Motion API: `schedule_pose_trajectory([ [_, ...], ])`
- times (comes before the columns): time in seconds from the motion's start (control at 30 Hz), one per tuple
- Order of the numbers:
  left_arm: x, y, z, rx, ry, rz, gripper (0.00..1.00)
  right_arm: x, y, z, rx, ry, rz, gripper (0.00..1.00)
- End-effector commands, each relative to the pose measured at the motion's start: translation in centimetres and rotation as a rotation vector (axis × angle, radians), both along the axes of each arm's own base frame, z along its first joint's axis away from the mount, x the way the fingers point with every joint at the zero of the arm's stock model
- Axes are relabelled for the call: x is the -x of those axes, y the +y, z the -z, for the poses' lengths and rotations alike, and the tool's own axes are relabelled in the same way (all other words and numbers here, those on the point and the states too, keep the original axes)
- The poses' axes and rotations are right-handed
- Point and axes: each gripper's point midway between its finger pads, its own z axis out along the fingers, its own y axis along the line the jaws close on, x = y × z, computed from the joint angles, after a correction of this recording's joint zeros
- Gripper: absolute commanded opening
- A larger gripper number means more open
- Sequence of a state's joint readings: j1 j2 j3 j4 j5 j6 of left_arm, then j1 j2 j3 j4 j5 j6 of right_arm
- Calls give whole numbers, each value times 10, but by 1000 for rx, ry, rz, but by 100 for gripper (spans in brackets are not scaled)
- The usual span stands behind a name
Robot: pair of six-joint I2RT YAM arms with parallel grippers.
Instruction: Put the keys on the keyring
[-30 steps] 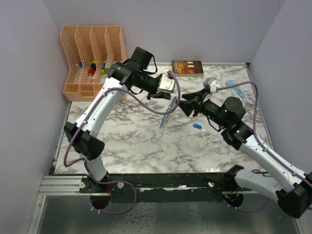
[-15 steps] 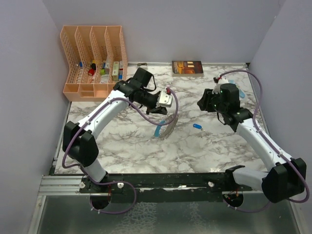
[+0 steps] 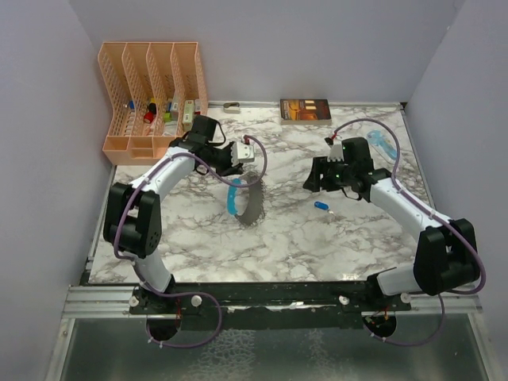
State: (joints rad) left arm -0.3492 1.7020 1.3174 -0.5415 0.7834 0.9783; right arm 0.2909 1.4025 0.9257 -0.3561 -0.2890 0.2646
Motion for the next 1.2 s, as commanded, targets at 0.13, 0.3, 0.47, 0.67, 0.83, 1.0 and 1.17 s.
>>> schedule_pose_trajectory([
  [0.13,-38,15,9,-15,-28,-54,27,11,48,-27,-106,-94,-255,57],
  [0.3,-45,23,8,-33,-31,-80,35,8,62,-28,-123,-78,-270,57],
  [0.47,5,37,-1,-91,-41,125,36,20,89,-24,-138,-41,-337,56],
  [0.67,57,65,41,-225,-210,357,36,28,88,-25,-154,-32,-314,56],
  [0.83,64,63,64,-215,-349,464,35,34,82,-25,-143,-22,-296,56],
  [1.0,64,50,65,-153,-345,489,36,37,73,-24,-116,-20,-258,56],
  [1.17,65,36,74,-151,-368,519,36,37,71,-21,-104,-20,-246,56],
])
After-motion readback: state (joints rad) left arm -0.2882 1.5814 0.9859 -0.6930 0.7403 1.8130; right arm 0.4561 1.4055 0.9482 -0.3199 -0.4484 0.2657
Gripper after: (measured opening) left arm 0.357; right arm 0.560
